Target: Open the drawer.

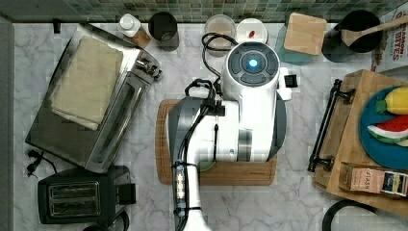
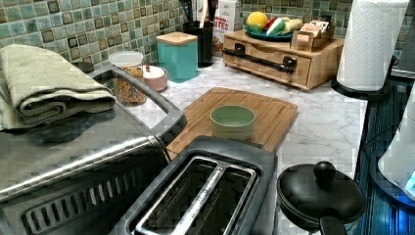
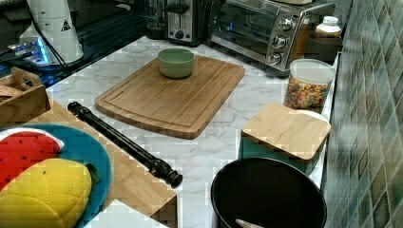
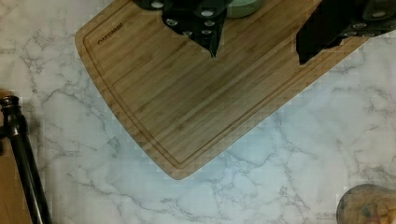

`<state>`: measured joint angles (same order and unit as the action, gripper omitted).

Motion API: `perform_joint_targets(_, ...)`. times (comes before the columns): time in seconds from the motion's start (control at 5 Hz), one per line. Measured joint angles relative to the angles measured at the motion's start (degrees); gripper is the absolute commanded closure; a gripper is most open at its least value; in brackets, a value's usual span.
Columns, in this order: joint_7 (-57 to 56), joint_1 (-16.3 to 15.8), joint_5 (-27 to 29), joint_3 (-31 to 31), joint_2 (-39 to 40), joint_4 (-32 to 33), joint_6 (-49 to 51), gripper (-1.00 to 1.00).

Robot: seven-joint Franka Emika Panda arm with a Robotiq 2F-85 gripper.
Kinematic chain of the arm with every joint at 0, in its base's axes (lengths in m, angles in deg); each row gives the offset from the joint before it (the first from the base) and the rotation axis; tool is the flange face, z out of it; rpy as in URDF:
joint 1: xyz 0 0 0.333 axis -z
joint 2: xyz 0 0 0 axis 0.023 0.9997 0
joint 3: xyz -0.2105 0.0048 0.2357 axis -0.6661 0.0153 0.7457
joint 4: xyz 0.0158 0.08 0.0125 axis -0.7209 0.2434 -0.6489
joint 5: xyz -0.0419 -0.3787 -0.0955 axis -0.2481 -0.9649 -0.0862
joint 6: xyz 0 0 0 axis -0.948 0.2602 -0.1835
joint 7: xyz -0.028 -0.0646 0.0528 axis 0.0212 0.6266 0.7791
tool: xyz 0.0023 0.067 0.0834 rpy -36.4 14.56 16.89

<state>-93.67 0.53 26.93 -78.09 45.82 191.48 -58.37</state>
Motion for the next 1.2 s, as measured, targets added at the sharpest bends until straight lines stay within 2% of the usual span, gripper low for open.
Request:
perform_joint_targets(0.4,-0.11,0.01,-0.46,-0.12,0.22,0.56,-0.25,-1.00)
perform_joint_targets(0.8,-2.38,0.45,-6.48,-0.27,0.21,2.85,-4.38,-1.00)
perform_joint_targets(1.2,-21.17,1.68,-5.61,-3.41,5.75,-0.78,-1.72,-1.00)
